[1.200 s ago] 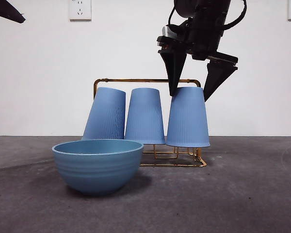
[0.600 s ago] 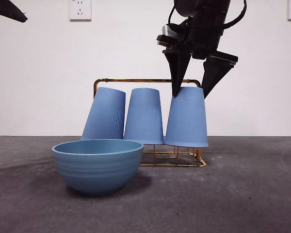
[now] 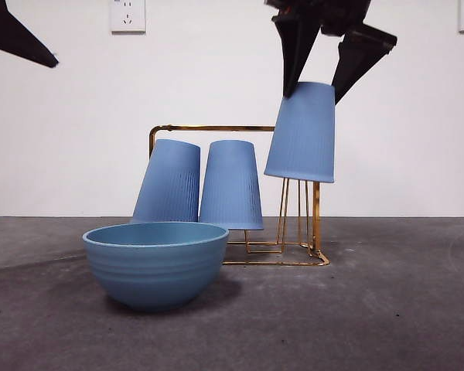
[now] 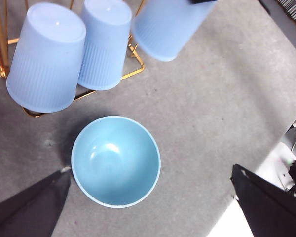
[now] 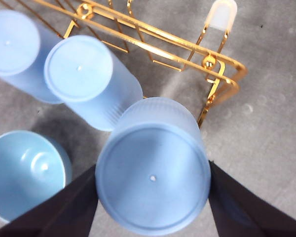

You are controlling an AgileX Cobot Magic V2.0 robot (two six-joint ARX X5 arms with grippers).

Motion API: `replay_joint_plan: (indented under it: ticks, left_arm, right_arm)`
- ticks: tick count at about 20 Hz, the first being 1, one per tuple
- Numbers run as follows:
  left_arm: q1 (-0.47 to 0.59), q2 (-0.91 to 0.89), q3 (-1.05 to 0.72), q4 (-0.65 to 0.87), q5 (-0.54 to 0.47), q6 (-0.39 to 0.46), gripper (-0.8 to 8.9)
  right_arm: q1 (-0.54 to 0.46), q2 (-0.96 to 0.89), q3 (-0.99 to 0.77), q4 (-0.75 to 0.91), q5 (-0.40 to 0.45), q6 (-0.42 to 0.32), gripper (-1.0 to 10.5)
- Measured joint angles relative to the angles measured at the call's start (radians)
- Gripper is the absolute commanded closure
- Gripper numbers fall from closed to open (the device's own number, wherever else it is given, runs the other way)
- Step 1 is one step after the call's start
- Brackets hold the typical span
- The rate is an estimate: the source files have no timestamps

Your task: Right arm lift cup from the cupboard, then place it on the right of the bowl

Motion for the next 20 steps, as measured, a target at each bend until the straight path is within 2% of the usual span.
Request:
replay_joint_plan:
  ticks: [6, 11, 15, 20]
  left_arm:
    - [-0.013, 0.107, 0.0, 0.031, 0.006, 0.005, 2.91]
    - [-0.013, 0.216, 0.0, 0.088, 0.095, 0.007, 2.91]
    - [-0.013, 0.312, 0.0, 0.139, 0.216, 0.007, 2.91]
    - [-0.009, 0.455, 0.0, 0.215, 0.426, -0.016, 2.91]
  right_arm:
    - [0.0, -0.114, 0.0, -0.001, 0.01, 0.0, 7.5]
    - [0.021, -0.213, -0.042, 0.009, 0.01, 0.0, 7.5]
    - [0.03, -0.36, -0.274, 0.133, -0.009, 0.0, 7.5]
    - [0.032, -0.627, -0.659, 0.407, -0.152, 0.02, 7.5]
